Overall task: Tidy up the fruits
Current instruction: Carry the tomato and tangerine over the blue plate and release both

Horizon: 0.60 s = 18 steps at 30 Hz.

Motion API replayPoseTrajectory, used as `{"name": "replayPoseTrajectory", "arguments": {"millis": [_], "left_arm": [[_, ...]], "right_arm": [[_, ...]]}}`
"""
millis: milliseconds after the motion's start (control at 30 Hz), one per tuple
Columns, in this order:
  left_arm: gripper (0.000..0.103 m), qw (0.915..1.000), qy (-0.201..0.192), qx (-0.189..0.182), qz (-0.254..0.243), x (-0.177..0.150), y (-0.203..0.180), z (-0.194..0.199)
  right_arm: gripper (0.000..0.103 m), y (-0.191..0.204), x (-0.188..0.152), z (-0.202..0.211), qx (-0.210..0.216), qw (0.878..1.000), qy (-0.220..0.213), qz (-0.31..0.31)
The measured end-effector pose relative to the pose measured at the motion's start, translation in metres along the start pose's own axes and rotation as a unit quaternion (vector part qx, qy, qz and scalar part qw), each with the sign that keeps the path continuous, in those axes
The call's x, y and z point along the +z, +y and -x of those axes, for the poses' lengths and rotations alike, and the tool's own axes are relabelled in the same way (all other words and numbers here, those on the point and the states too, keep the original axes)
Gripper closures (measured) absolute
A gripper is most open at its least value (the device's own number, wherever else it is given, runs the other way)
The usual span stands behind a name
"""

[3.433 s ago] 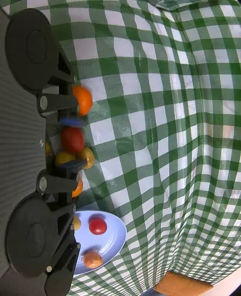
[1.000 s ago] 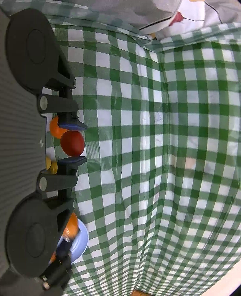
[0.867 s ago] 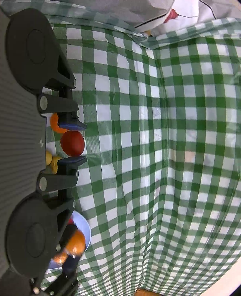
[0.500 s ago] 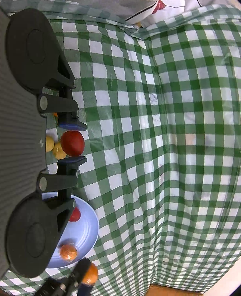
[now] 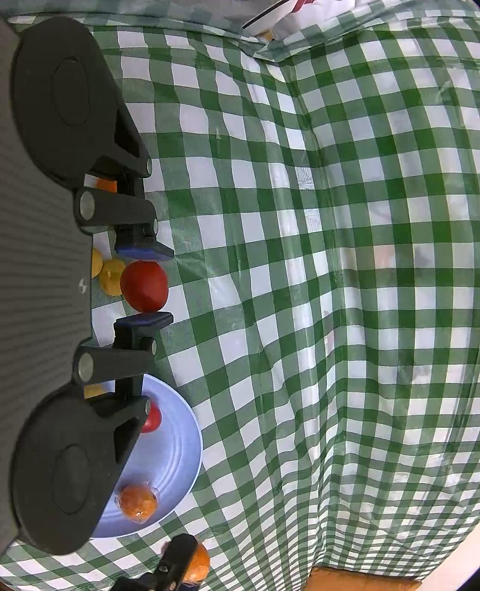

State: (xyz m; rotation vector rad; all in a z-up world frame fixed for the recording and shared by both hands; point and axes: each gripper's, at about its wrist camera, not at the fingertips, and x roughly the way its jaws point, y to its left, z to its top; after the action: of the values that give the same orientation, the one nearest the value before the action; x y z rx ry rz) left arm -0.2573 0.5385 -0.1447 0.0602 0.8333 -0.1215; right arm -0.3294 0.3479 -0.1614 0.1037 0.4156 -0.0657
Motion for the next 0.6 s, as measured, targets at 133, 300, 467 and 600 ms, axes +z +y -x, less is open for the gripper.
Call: {"name": "replayPoseTrajectory", "arguments": {"millis": [133,300,467,600], "left_arm": [[0.071,1.0000,-0.005,-0.003,0.000,0.000,0.000,0.000],[0.071,0.9994,-0.028,-0.019,0.007,0.000,-0.005,0.010],[0.071,0.9974,-0.028,-0.065,-0.017,-0.005,-0.025,0.016],[0.071,0.9940,-0.021,-0.096,-0.049,-0.012,-0.045,0.018]], "right_arm": [[0.064,-0.006,0.001,0.000,-0.017,1.000,-0.003,-0.011],[0.064,-0.013,0.000,-0.003,-0.042,0.998,0.002,-0.035],[0.064,-0.015,-0.003,-0.003,-0.053,0.997,0.005,-0.049],[0.064,-0.014,-0.005,-0.001,-0.057,0.997,-0.001,-0.048]]}}
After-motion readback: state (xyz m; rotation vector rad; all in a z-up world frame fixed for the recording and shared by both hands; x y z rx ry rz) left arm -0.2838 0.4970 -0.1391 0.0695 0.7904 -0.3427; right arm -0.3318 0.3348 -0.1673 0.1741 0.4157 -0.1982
